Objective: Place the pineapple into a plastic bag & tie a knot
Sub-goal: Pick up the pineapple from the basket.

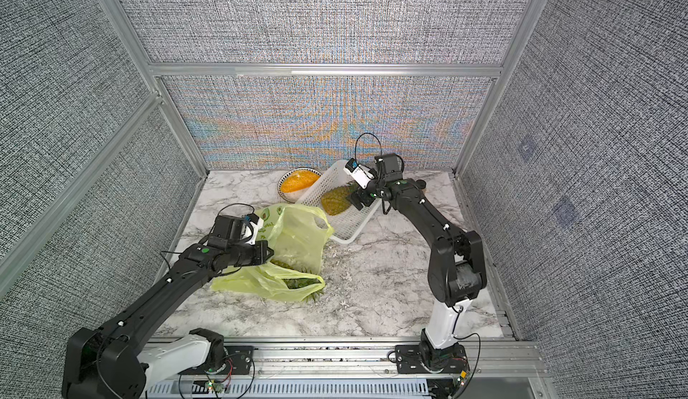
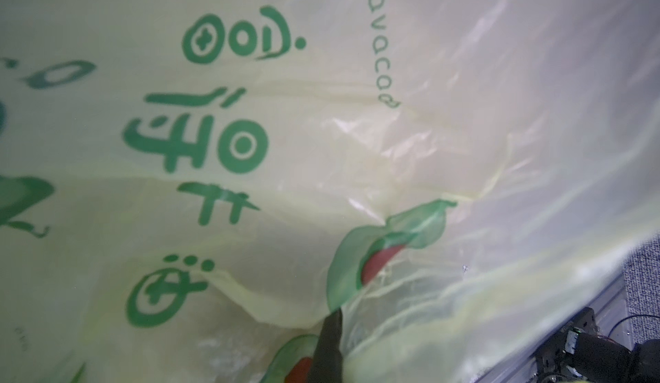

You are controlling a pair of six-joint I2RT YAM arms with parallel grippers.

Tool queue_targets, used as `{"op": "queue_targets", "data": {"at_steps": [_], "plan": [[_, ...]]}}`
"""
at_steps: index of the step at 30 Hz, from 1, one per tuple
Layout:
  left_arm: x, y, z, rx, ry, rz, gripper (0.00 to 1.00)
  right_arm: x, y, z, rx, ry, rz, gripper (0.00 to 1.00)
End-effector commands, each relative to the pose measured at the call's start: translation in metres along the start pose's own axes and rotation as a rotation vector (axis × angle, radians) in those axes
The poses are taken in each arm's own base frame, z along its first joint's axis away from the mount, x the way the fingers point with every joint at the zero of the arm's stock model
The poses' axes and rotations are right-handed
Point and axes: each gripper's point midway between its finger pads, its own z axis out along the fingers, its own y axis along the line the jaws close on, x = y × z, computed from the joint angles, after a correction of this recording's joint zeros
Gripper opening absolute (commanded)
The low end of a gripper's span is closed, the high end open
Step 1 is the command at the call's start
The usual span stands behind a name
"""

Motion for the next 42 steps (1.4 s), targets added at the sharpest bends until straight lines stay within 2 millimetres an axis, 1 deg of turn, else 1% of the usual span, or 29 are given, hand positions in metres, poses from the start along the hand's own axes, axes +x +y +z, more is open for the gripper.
{"op": "queue_targets", "data": {"at_steps": [1,5,7,10,12,14,18,23,25,28,30,32,35,37,39,42], "plan": [[0.003,-0.003,0.0,0.007,0.047,0.006,0.0,0.011,-0.039,0.013,0.126,0.087,-0.296,0.97],[0.005,-0.004,-0.001,0.004,0.086,-0.004,0.0,0.023,-0.064,0.033,0.154,0.129,-0.459,0.97],[0.008,-0.002,0.001,-0.005,0.109,-0.008,0.0,0.034,-0.07,0.045,0.141,0.15,-0.539,0.97],[0.009,-0.003,0.004,-0.004,0.142,-0.013,0.0,0.048,-0.072,0.065,0.091,0.187,-0.606,0.98],[0.008,-0.004,0.006,-0.002,0.159,-0.014,0.0,0.053,-0.068,0.077,0.046,0.196,-0.624,0.97],[0.007,-0.004,0.008,-0.005,0.173,-0.014,0.0,0.059,-0.06,0.091,-0.001,0.193,-0.646,0.98],[0.008,-0.004,0.011,-0.007,0.2,-0.032,0.0,0.067,-0.05,0.114,-0.046,0.193,-0.696,0.97],[0.008,-0.003,0.011,-0.021,0.229,-0.027,0.0,0.084,-0.051,0.132,-0.065,0.216,-0.716,0.97],[0.008,-0.002,0.011,-0.028,0.24,-0.026,0.0,0.088,-0.042,0.14,-0.088,0.212,-0.72,0.97],[0.007,-0.002,0.011,-0.033,0.25,-0.027,0.0,0.103,-0.029,0.156,-0.12,0.241,-0.715,0.96],[0.006,-0.002,0.011,-0.037,0.255,-0.026,0.0,0.113,-0.021,0.163,-0.146,0.267,-0.708,0.91],[0.003,-0.002,0.011,-0.04,0.249,-0.022,0.0,0.116,-0.013,0.163,-0.173,0.272,-0.697,0.85],[0.001,-0.001,0.009,-0.05,0.233,-0.02,0.0,0.116,0.0,0.157,-0.201,0.269,-0.685,0.69],[0.0,-0.001,0.008,-0.054,0.222,-0.02,0.0,0.112,0.008,0.149,-0.209,0.261,-0.681,0.58],[-0.002,-0.001,0.007,-0.055,0.206,-0.021,0.0,0.102,0.014,0.138,-0.204,0.235,-0.672,0.47],[-0.004,0.0,0.006,-0.055,0.181,-0.021,0.0,0.093,0.024,0.123,-0.21,0.217,-0.658,0.29]]}}
